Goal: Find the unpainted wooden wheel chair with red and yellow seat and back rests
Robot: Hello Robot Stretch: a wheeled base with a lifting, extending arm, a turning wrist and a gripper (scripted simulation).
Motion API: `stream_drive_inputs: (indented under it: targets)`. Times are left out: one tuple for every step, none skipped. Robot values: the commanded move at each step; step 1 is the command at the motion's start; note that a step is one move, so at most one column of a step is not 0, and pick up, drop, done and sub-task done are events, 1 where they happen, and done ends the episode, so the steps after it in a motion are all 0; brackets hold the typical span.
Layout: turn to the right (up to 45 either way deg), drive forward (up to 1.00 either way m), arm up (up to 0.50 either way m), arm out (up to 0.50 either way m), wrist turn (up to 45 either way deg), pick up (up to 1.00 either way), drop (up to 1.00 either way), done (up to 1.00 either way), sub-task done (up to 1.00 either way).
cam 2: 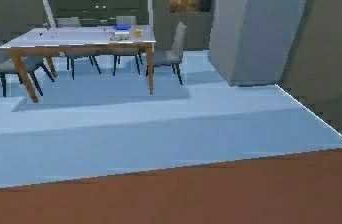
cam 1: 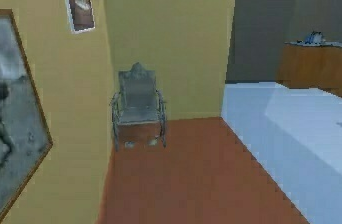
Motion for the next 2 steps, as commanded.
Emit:
stream_drive_inputs:
  targets:
    - [-12.0,0.0,0.0,0.0,0.0,0.0,0.0,0.0,0.0]
    - [0.0,1.0,0.0,0.0,0.0,0.0,0.0,0.0,0.0]
